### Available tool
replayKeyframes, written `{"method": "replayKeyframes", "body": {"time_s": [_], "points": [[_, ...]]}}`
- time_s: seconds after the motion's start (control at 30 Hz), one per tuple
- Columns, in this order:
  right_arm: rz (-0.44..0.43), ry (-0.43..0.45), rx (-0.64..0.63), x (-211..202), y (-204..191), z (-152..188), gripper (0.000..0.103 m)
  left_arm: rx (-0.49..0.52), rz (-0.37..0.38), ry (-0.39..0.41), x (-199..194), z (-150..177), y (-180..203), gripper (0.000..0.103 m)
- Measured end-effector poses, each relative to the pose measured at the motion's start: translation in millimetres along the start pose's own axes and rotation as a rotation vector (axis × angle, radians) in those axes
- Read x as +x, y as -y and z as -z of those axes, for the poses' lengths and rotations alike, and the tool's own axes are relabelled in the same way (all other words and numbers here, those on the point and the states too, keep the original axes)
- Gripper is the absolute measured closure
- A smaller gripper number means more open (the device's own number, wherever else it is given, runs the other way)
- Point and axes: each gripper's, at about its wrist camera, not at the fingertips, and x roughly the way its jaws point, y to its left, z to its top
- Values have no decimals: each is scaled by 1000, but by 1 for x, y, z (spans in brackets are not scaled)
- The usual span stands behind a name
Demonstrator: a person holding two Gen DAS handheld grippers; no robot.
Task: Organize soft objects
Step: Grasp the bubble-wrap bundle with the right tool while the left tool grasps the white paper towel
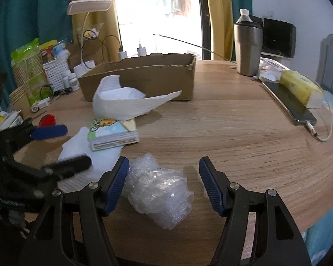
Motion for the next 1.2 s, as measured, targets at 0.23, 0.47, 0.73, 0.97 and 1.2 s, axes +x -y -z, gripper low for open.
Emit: {"method": "replayKeyframes", "body": {"time_s": [0.23, 0.47, 0.73, 0.97, 1.2], "points": [[-10, -2, 24, 0, 7, -1, 33, 45, -33, -67, 15, 2, 11, 16], [-2, -9, 8, -1, 6, -1, 28, 18, 19, -85, 16, 3, 9, 33], [-59, -41, -29, 5, -8, 3, 40, 69, 76, -65, 6, 6, 24, 73], [-45, -40, -78, 3, -20, 0, 65, 45, 125, -21, -10, 5, 19, 88], [-24, -6, -93, -8, -23, -11, 66, -19, 134, 61, -33, 1, 2, 88]]}}
